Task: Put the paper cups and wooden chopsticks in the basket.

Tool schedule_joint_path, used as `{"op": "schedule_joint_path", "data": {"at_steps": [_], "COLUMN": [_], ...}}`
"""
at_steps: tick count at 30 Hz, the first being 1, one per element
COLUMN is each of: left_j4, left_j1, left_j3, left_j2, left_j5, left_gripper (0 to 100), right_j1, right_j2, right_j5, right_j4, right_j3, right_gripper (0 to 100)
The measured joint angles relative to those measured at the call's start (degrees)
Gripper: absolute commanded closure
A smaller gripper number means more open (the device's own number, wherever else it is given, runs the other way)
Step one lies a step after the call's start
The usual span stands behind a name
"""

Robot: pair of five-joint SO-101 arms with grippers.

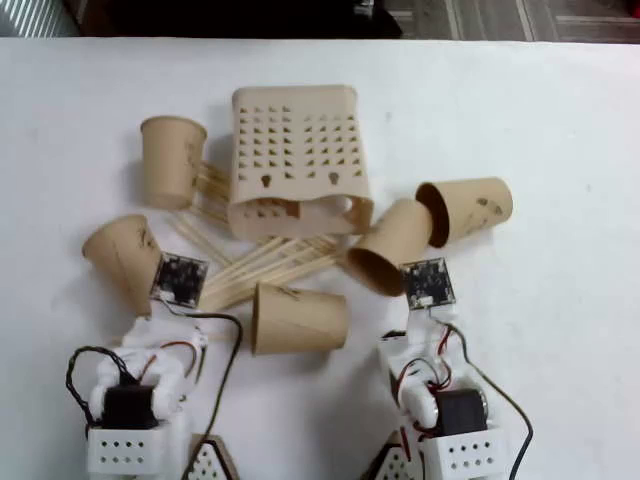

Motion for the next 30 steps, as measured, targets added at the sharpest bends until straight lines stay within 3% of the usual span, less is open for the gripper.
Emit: {"op": "schedule_joint_path", "data": {"at_steps": [30], "left_j4": [0.0], "left_j1": [0.0], "left_j3": [0.0], "left_j2": [0.0], "left_j5": [0.0], "left_gripper": [97], "right_j1": [0.7], "right_j2": [0.0], "right_j5": [0.0], "right_j4": [0.0], "right_j3": [-1.9], "right_gripper": [97.8]}}
